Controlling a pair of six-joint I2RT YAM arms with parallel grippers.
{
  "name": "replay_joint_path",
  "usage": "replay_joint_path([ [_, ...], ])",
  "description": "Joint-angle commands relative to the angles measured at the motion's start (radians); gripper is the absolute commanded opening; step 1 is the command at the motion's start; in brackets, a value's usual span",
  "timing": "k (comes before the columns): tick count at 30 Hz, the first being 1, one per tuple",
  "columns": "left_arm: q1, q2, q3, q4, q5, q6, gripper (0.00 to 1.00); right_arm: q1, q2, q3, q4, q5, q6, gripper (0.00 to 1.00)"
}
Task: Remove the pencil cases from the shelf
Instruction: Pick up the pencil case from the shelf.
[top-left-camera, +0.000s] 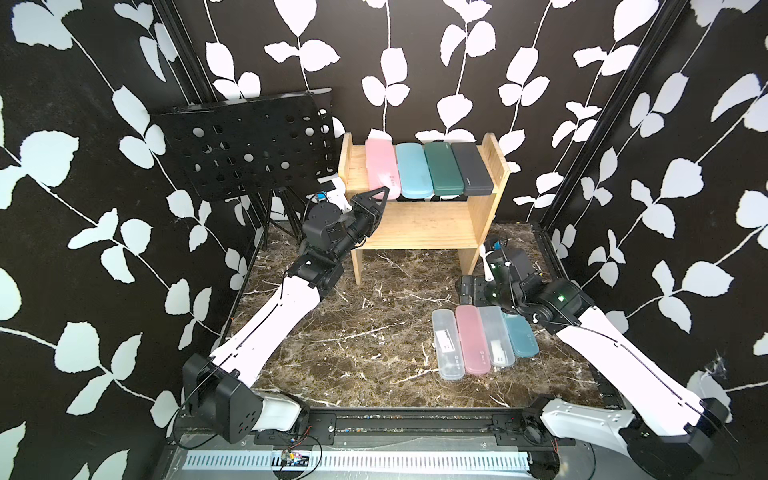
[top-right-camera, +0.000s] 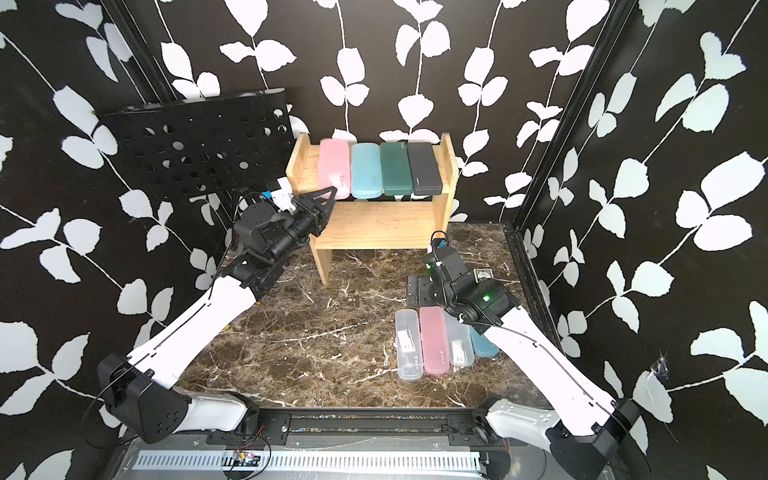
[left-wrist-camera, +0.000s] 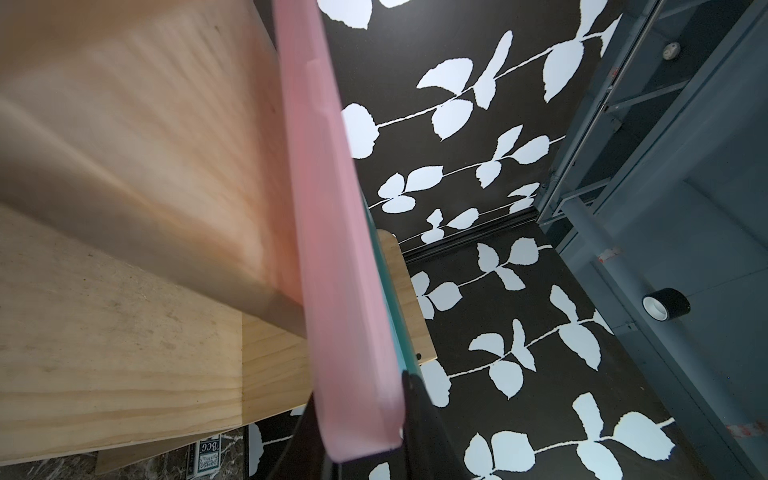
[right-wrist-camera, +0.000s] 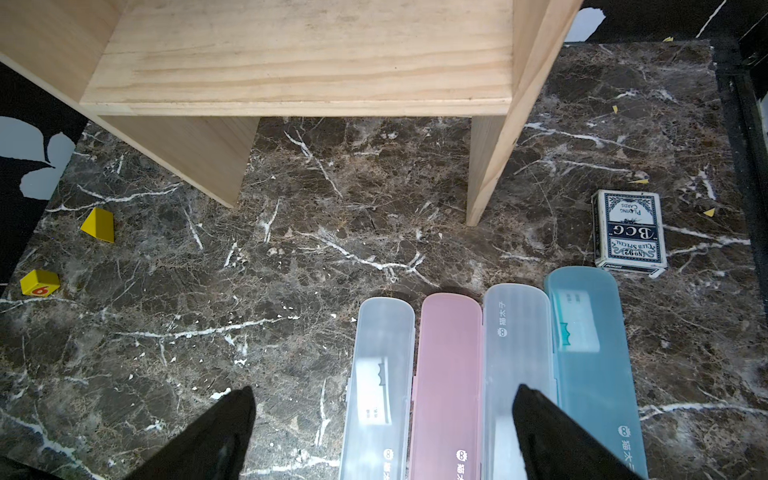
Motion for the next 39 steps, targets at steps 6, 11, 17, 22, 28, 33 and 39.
replay_joint_path([
  [6,0.03,-0.103,-0.06,0.012,0.024,0.083,0.06,-0.004,-0.007,-0.011,0.013,-0.01,0.004,1.0],
  [11,0.035,-0.143,-0.08,0.032,0.078,0.24,0.0,0.005,-0.023,0.038,0.027,-0.025,0.0,0.99],
  [17,0.035,-0.258,-0.097,-0.042,0.158,0.522,0.0,0.182,-0.004,0.254,-0.064,0.142,-0.074,0.99],
  [22,0.035,-0.389,-0.164,-0.112,0.142,0.718,0.0,0.299,0.078,0.446,-0.048,0.172,-0.085,0.99],
  [28,0.035,-0.541,-0.34,-0.032,0.155,0.816,0.0,0.364,0.22,0.633,0.12,0.08,-0.075,1.0],
  [33,0.036,-0.63,-0.448,0.007,0.134,0.847,0.0,0.401,0.392,0.825,0.23,-0.008,-0.044,0.99],
  [39,0.035,-0.713,-0.501,-0.024,0.11,0.89,0.0,0.418,0.602,1.074,0.225,-0.068,-0.019,0.99],
])
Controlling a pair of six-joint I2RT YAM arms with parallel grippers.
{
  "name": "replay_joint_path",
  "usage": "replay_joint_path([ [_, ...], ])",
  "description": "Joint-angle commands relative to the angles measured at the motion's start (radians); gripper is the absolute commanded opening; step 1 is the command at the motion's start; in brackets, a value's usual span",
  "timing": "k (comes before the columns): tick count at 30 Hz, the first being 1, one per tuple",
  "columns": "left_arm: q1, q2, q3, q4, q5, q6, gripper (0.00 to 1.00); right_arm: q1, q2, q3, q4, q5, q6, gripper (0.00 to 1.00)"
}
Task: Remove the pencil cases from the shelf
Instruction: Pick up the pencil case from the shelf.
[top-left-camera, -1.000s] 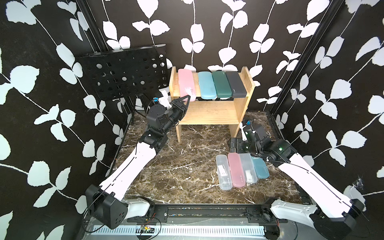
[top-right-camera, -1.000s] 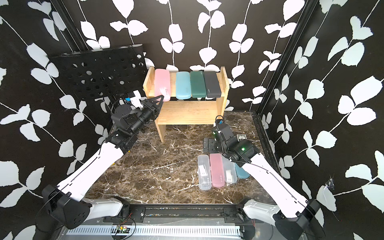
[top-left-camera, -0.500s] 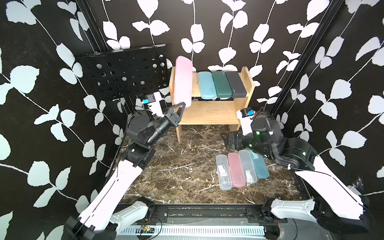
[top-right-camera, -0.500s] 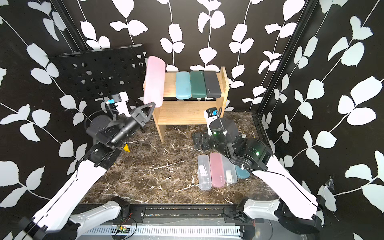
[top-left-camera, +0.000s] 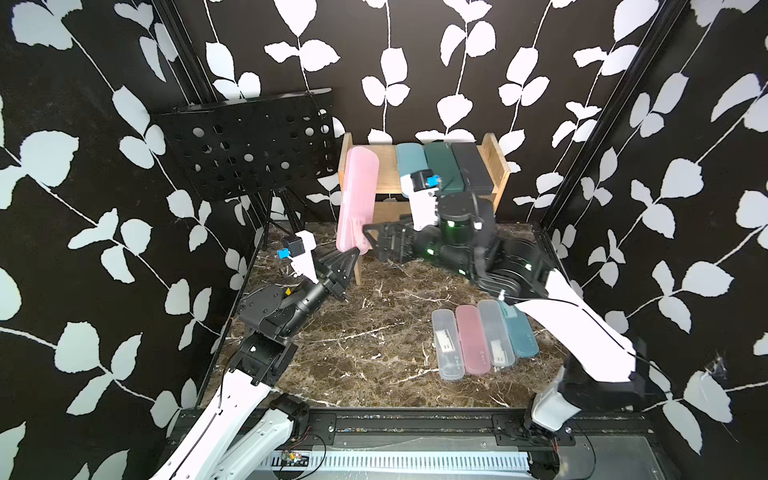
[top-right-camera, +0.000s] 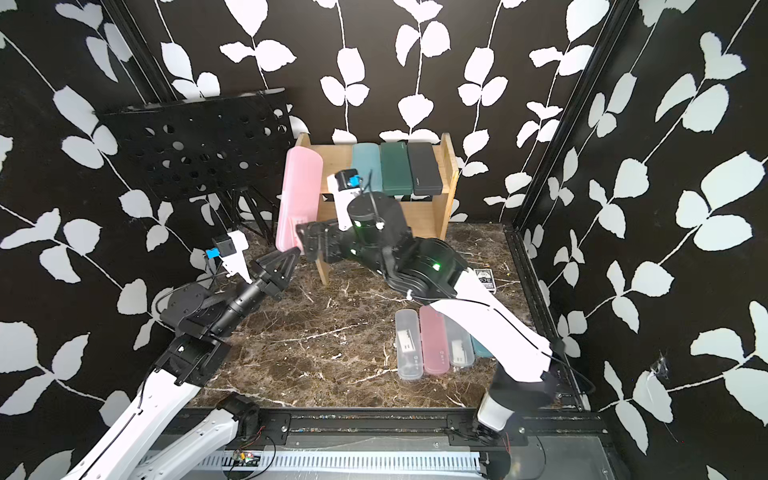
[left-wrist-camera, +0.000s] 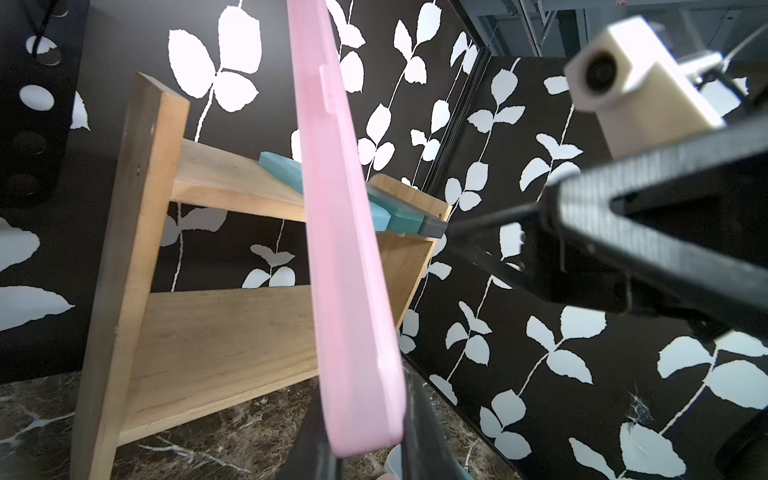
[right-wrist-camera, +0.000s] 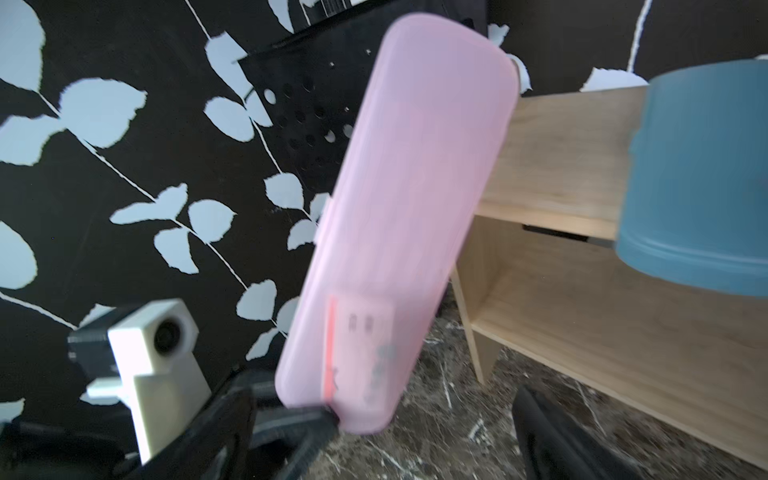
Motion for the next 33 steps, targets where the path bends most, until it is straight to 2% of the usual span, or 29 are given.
replay_joint_path([
  [1,0.005,-0.063,-0.01,0.045,-0.018,0.055,0.0,0.011,0.067,0.137,0.044,-0.042,0.029,0.99],
  [4,0.005,-0.095,-0.018,0.028,-0.028,0.067,0.0,0.011,0.123,0.215,0.023,-0.02,0.042,0.99],
  [8,0.005,-0.123,-0.027,0.009,-0.035,0.075,0.0,0.012,0.149,0.225,0.044,-0.014,0.057,1.0],
  [18,0.005,-0.147,-0.048,-0.008,-0.04,0.08,0.0,0.012,0.169,0.214,0.118,-0.161,0.12,0.99],
  [33,0.005,-0.174,-0.062,-0.023,-0.049,0.081,0.0,0.012,0.231,0.251,0.075,-0.099,0.135,0.99],
])
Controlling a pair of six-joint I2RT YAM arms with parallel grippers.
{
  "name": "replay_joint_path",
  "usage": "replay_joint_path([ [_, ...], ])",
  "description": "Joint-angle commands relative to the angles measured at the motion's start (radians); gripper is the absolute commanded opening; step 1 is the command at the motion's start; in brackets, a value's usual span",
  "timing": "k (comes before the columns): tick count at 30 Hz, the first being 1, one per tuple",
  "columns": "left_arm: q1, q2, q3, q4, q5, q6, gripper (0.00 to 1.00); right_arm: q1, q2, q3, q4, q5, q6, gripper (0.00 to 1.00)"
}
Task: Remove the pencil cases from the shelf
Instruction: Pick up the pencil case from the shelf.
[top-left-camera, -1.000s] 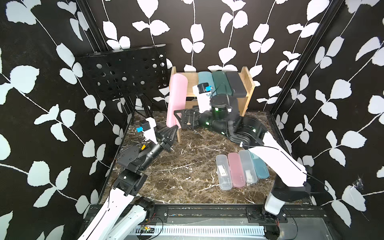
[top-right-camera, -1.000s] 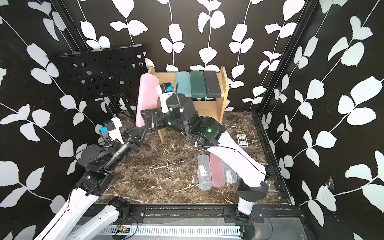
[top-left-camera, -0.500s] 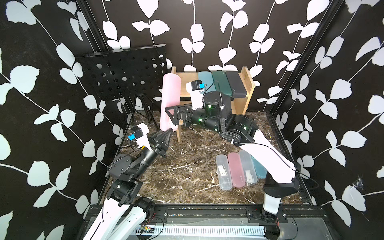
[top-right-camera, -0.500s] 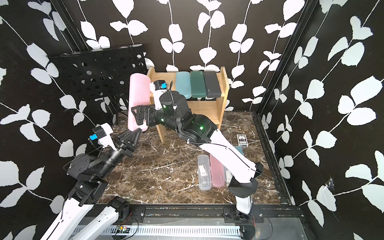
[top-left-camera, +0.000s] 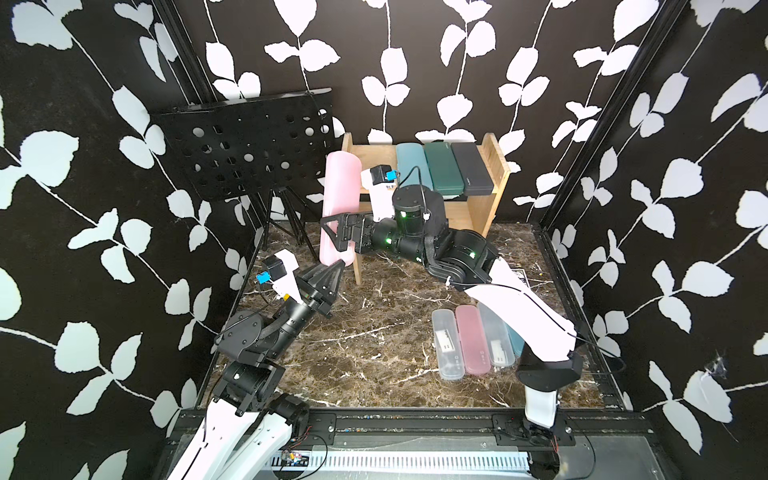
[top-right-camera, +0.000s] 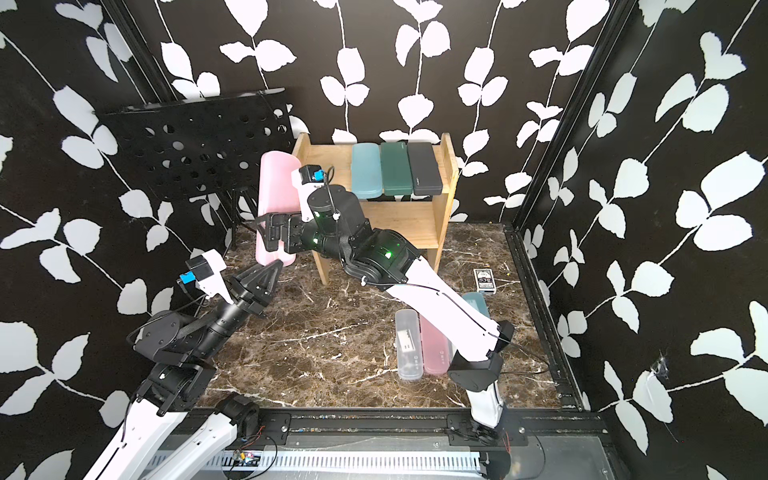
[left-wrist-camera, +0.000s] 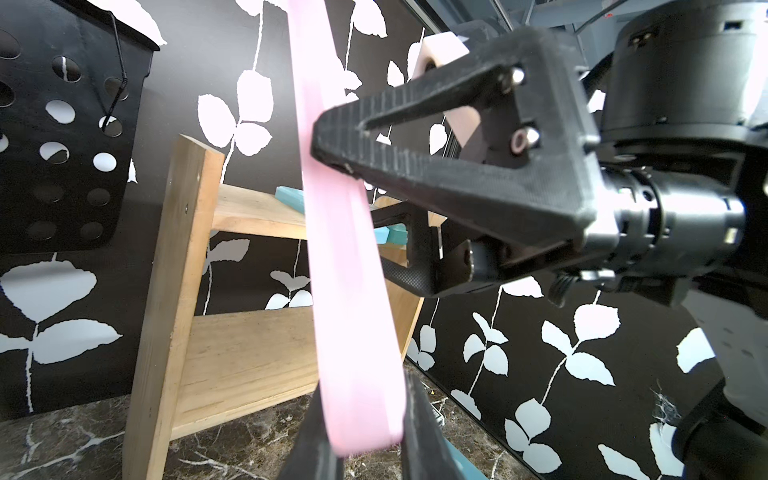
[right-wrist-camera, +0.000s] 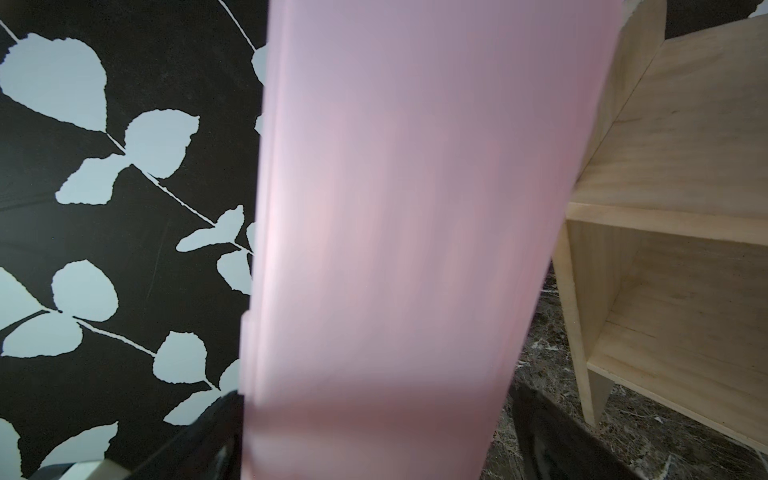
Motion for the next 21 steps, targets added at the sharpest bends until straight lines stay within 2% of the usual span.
replay_joint_path([
  [1,0.005,-0.016,-0.011,0.027,-0.008,0.015,0.0,0.007,0.016,0.051,0.015,0.014,0.011,0.99],
  [4,0.005,-0.02,-0.02,0.027,-0.009,0.015,0.0,0.006,0.018,0.051,0.018,0.012,0.013,0.99],
  [10,0.005,-0.022,-0.025,0.023,-0.01,0.014,0.0,0.001,0.024,0.05,0.022,0.0,0.021,0.86],
  [13,0.005,-0.025,-0.023,0.014,-0.013,0.017,0.0,-0.001,0.023,0.042,0.006,0.0,0.026,0.83],
  [14,0.005,-0.026,-0.022,0.01,-0.015,0.019,0.11,-0.002,0.02,0.033,0.003,0.005,0.024,0.82],
  [15,0.005,-0.028,-0.024,0.004,-0.02,0.02,0.37,-0.002,0.013,0.022,-0.002,0.015,0.022,0.81],
  [17,0.005,-0.034,-0.023,-0.018,-0.037,0.024,0.72,-0.002,-0.006,-0.006,-0.013,0.033,0.01,0.81],
  [18,0.005,-0.038,-0.021,-0.03,-0.047,0.027,0.85,-0.001,-0.018,-0.023,-0.021,0.048,0.0,0.81],
  [19,0.005,-0.041,-0.023,-0.042,-0.057,0.029,0.95,-0.002,-0.034,-0.041,-0.033,0.068,-0.011,0.81],
  [20,0.005,-0.049,-0.023,-0.054,-0.07,0.032,0.99,-0.002,-0.054,-0.069,-0.047,0.092,-0.025,0.81],
  [21,0.005,-0.056,-0.026,-0.064,-0.085,0.033,0.99,-0.002,-0.078,-0.106,-0.061,0.117,-0.039,0.81],
])
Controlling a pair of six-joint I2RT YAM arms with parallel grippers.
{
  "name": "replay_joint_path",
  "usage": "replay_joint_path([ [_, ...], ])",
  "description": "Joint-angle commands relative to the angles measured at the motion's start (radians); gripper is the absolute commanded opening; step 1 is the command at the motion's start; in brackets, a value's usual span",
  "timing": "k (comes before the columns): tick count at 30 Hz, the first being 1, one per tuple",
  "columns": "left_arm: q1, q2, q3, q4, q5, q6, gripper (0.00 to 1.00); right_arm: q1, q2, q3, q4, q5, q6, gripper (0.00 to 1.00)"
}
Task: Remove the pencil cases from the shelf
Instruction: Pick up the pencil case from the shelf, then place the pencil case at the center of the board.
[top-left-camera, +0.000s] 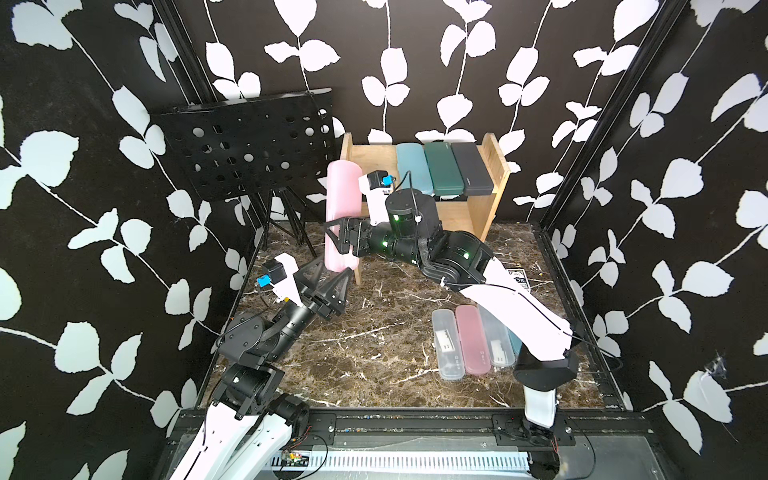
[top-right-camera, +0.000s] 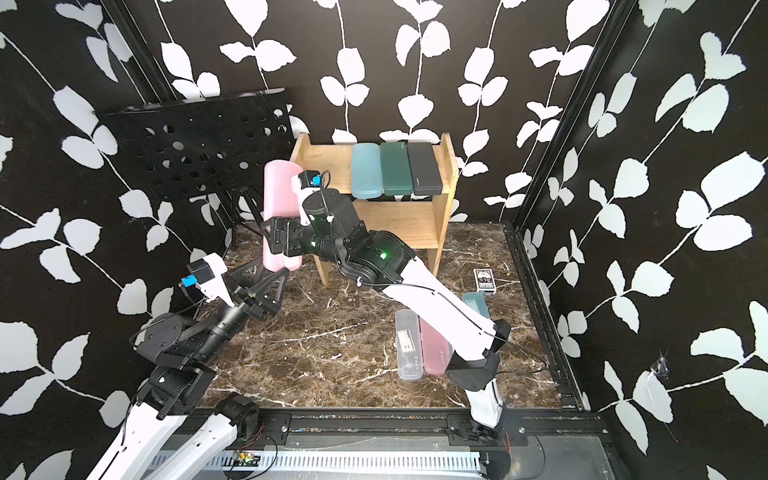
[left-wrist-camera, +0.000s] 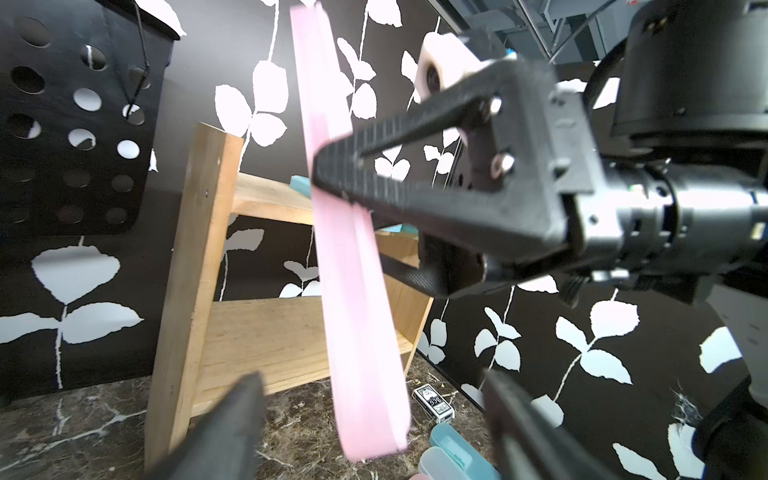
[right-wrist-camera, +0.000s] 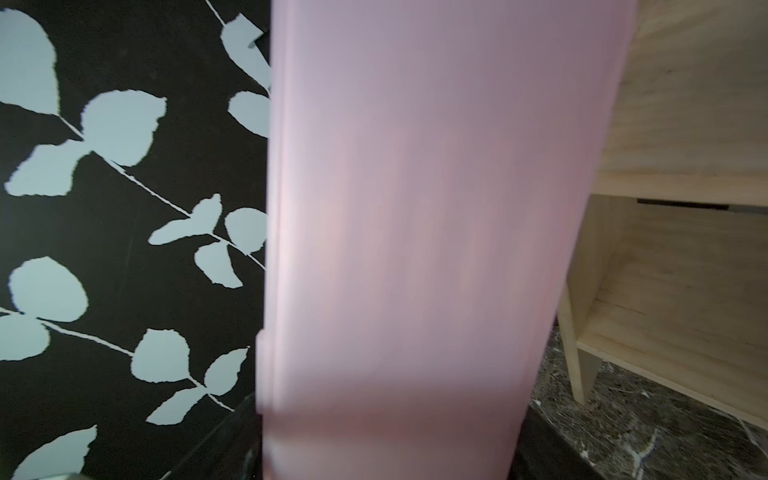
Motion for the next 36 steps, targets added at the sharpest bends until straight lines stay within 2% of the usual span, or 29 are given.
replay_joint_path([
  [1,0.004,-0.03,-0.007,-0.034,-0.053,0.02,0.99,0.0,-0.096,-0.096,-0.028,0.093,-0.055,0.81],
  [6,0.005,-0.082,-0.005,-0.139,-0.167,0.02,0.99,-0.001,-0.27,-0.42,-0.05,0.161,-0.061,0.82],
  [10,0.005,-0.092,0.008,-0.219,-0.231,0.021,0.99,-0.004,-0.395,-0.733,-0.07,0.182,0.027,0.83],
  [13,0.005,-0.075,-0.001,-0.235,-0.236,-0.001,0.99,-0.014,-0.442,-0.959,-0.023,0.136,0.114,0.83],
  [17,0.004,-0.037,-0.02,-0.223,-0.22,-0.033,0.99,-0.029,-0.418,-1.138,0.02,0.061,0.2,0.83],
  [21,0.005,0.002,-0.023,-0.221,-0.202,-0.05,0.99,-0.035,-0.37,-1.244,0.097,0.024,0.251,0.82],
  [27,0.005,0.036,-0.029,-0.225,-0.185,-0.067,0.99,-0.044,-0.277,-1.265,0.086,0.041,0.262,0.82],
  [36,0.005,0.041,-0.037,-0.24,-0.187,-0.065,0.99,-0.064,-0.224,-1.323,0.091,0.055,0.271,0.83],
])
